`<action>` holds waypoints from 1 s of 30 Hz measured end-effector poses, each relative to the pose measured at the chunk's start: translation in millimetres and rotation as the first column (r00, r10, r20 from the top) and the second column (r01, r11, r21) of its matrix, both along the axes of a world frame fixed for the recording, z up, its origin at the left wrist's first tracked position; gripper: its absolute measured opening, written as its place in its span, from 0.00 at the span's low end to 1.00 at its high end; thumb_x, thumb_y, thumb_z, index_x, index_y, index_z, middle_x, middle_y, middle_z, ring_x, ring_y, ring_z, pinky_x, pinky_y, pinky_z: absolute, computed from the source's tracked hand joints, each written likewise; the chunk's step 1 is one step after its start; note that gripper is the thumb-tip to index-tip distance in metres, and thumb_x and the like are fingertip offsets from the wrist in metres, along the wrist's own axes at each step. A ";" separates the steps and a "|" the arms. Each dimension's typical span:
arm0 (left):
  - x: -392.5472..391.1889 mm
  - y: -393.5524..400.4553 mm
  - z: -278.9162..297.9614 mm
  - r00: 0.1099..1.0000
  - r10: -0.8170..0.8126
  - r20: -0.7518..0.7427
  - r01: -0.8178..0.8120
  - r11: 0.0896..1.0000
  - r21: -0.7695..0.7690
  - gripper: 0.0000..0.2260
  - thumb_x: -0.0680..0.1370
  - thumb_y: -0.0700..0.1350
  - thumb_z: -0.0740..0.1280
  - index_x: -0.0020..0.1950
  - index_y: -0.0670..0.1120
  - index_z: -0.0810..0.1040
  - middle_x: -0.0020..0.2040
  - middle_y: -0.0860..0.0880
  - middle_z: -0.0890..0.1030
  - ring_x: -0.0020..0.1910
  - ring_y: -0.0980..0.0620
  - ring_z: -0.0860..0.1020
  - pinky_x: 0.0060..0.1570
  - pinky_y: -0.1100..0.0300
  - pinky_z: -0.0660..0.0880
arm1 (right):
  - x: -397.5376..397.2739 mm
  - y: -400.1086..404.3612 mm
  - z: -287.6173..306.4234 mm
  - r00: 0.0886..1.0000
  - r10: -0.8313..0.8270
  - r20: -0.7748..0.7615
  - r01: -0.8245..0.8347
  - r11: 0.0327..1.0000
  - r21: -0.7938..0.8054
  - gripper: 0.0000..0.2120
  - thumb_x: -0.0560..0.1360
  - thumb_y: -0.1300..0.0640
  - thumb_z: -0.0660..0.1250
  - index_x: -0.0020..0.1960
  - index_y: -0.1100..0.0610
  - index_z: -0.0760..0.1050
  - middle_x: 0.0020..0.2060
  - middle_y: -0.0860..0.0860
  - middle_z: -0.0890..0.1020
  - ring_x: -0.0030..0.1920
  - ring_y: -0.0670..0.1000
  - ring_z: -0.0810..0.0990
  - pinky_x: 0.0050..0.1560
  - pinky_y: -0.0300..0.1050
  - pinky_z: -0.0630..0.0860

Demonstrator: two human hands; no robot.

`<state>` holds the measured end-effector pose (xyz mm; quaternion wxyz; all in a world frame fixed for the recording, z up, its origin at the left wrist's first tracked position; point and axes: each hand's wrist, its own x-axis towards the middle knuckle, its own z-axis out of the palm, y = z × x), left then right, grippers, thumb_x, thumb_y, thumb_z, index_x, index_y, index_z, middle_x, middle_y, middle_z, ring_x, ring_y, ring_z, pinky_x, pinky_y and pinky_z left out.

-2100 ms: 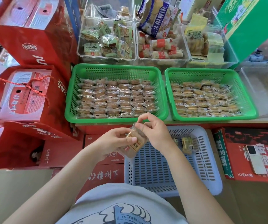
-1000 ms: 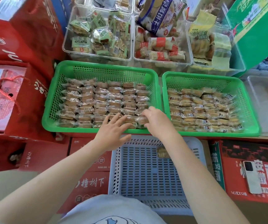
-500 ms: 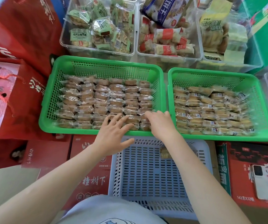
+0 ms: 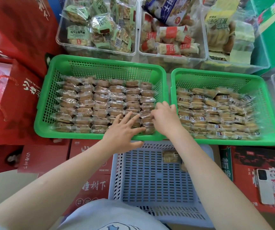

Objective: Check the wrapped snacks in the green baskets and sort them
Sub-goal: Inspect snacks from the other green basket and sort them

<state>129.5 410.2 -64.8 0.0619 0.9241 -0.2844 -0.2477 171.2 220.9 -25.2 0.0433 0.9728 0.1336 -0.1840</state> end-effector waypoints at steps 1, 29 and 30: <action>-0.2 0.0 -0.3 1.000 0.001 -0.003 -0.001 1.000 0.001 0.31 0.78 0.72 0.49 0.80 0.64 0.57 0.83 0.52 0.39 0.82 0.46 0.38 0.78 0.39 0.40 | 0.6 -1.4 -0.9 0.999 -0.003 0.054 0.004 1.000 -0.012 0.09 0.79 0.58 0.65 0.56 0.53 0.81 0.57 0.51 0.75 0.62 0.55 0.68 0.65 0.58 0.64; -0.7 -0.7 2.6 1.000 0.027 -0.008 -0.027 1.000 0.016 0.31 0.77 0.70 0.55 0.80 0.66 0.57 0.83 0.49 0.41 0.82 0.45 0.39 0.78 0.40 0.39 | -15.7 -2.8 -30.2 0.965 0.132 0.227 -0.138 0.990 0.007 0.08 0.69 0.61 0.76 0.45 0.54 0.79 0.40 0.51 0.80 0.41 0.57 0.80 0.48 0.52 0.71; -1.3 -0.7 2.9 1.000 0.028 -0.004 -0.028 0.999 0.016 0.31 0.77 0.70 0.55 0.80 0.66 0.57 0.84 0.50 0.42 0.82 0.45 0.40 0.78 0.40 0.39 | -16.1 -3.4 -31.9 0.956 0.142 0.257 -0.147 0.989 0.001 0.08 0.67 0.61 0.77 0.42 0.54 0.79 0.38 0.51 0.79 0.38 0.56 0.80 0.45 0.51 0.71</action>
